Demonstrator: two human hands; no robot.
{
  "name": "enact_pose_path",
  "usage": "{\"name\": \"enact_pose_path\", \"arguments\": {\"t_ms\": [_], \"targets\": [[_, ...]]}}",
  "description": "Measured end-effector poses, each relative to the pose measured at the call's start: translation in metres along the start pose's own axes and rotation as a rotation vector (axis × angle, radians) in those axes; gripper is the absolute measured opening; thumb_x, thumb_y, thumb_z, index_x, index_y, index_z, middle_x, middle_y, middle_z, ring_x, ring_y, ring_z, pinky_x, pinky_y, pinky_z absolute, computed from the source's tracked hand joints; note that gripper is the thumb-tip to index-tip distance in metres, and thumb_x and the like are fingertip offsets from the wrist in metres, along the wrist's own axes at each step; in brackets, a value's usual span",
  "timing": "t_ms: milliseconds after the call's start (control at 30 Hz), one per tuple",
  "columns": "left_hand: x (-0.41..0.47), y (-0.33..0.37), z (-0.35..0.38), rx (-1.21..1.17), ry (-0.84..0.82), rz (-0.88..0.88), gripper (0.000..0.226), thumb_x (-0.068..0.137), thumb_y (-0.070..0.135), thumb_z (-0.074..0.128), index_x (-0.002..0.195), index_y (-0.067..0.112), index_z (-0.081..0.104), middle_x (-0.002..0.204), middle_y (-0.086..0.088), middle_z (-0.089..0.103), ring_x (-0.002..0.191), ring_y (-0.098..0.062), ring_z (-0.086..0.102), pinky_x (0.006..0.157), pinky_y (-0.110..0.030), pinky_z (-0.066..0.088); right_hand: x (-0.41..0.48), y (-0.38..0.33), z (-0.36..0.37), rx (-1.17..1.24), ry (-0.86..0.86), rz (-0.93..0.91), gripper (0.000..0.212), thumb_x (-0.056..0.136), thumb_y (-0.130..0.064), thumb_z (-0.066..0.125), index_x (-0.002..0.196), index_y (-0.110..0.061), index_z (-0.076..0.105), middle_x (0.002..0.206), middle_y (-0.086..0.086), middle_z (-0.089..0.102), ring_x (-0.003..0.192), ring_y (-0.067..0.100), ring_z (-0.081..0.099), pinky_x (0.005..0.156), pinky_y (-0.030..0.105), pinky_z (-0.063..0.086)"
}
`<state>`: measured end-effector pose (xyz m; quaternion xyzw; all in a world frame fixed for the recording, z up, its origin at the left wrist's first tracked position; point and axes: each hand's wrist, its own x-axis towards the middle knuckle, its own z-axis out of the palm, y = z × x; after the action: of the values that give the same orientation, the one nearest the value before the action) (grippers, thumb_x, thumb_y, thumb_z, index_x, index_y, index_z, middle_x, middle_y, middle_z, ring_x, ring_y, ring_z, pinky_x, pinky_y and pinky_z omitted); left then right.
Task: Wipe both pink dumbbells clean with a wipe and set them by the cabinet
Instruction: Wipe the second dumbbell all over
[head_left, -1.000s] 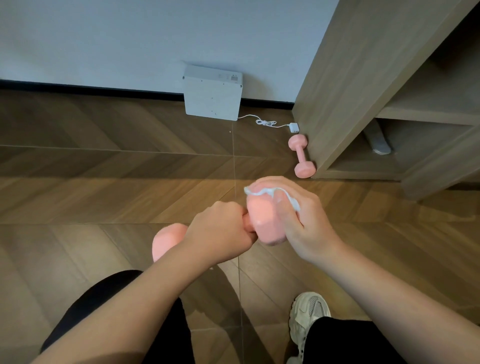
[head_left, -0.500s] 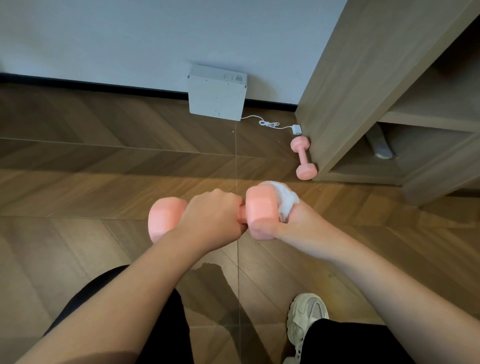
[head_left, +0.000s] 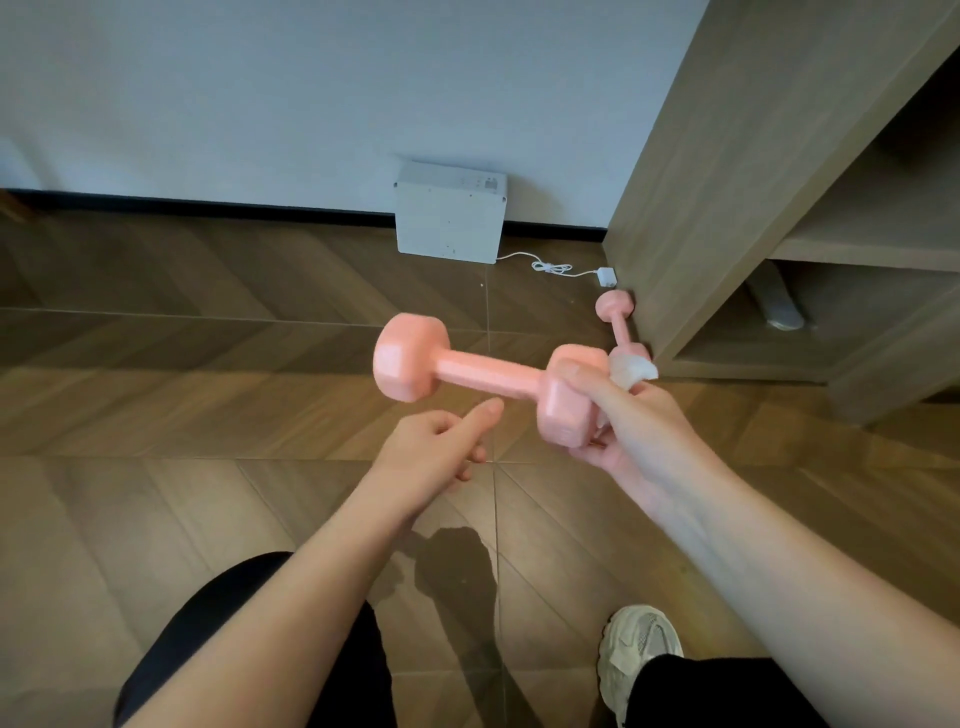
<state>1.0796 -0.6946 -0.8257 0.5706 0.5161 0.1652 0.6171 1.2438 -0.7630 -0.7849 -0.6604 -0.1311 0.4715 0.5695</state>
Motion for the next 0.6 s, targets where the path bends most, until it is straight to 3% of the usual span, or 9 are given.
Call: {"name": "enact_pose_path", "arguments": {"t_ms": [33,100,200,233,300,367,467,600], "targets": [[0.003,0.007,0.001,-0.297,-0.155,-0.131,0.046,0.085,0.059,0.059,0.102,0.017,0.066,0.099,0.0,0.073,0.087,-0.009,0.069,0.082,-0.032,0.054,-0.003,-0.003,0.002,0.021,-0.012,-0.023,0.012,0.081,-0.02,0.074,0.082,-0.019,0.062,0.091,0.0,0.07,0.09,0.014,0.067,0.076,0.041,0.059],[0.013,0.021,0.009,-0.795,-0.225,-0.134,0.047,0.09,0.05,0.058,0.113,0.009,0.059,0.112,-0.008,0.07,0.105,-0.02,0.067,0.098,-0.041,0.05,-0.013,-0.005,0.008,0.003,-0.064,-0.074,0.013,0.079,-0.017,0.075,0.08,-0.018,0.063,0.093,-0.001,0.071,0.091,0.014,0.069,0.08,0.04,0.058],[0.021,0.042,0.02,-1.241,0.045,-0.156,0.022,0.095,0.024,0.06,0.082,0.008,0.054,0.069,-0.007,0.064,0.075,-0.022,0.063,0.095,-0.044,0.051,-0.032,-0.002,0.02,-0.233,-0.176,-0.331,0.033,0.072,-0.011,0.079,0.097,-0.026,0.063,0.104,-0.009,0.07,0.099,0.005,0.066,0.082,0.028,0.056],[0.023,0.044,0.019,-1.298,0.102,-0.205,0.026,0.094,0.022,0.06,0.073,0.011,0.05,0.058,-0.002,0.056,0.064,-0.02,0.057,0.089,-0.042,0.052,-0.037,0.0,0.022,-0.379,-0.212,-0.438,0.045,0.071,-0.015,0.081,0.108,-0.03,0.06,0.109,-0.015,0.067,0.104,0.001,0.062,0.083,0.023,0.054],[0.024,0.044,0.011,-1.311,0.127,-0.272,0.033,0.091,0.021,0.059,0.062,0.014,0.046,0.05,0.002,0.047,0.053,-0.016,0.049,0.077,-0.035,0.051,-0.043,0.003,0.019,-0.647,-0.24,-0.567,0.067,0.072,-0.036,0.081,0.13,-0.036,0.048,0.128,-0.024,0.053,0.121,-0.004,0.048,0.097,0.027,0.047],[0.024,0.039,0.001,-1.325,0.113,-0.268,0.038,0.092,0.016,0.057,0.057,0.014,0.044,0.046,0.003,0.044,0.043,-0.014,0.046,0.064,-0.027,0.049,-0.044,0.005,0.012,-0.745,-0.267,-0.631,0.07,0.079,-0.046,0.071,0.141,-0.037,0.04,0.142,-0.026,0.042,0.135,-0.006,0.033,0.111,0.036,0.036],[0.019,0.034,-0.01,-1.345,0.111,-0.193,0.037,0.094,0.01,0.053,0.06,0.015,0.039,0.046,0.004,0.037,0.036,-0.011,0.039,0.05,-0.023,0.04,-0.047,0.012,0.006,-0.852,-0.393,-0.795,0.051,0.092,-0.026,0.055,0.142,-0.028,0.044,0.149,-0.018,0.039,0.14,-0.003,0.027,0.117,0.046,0.027],[0.019,0.029,-0.017,-1.298,0.178,-0.109,0.033,0.09,0.016,0.054,0.065,0.019,0.034,0.049,0.006,0.027,0.04,-0.011,0.026,0.044,-0.022,0.033,-0.038,0.017,0.015,-0.932,-0.451,-0.754,0.047,0.101,-0.019,0.042,0.148,-0.023,0.034,0.152,-0.018,0.033,0.14,-0.004,0.026,0.116,0.034,0.028]]}}
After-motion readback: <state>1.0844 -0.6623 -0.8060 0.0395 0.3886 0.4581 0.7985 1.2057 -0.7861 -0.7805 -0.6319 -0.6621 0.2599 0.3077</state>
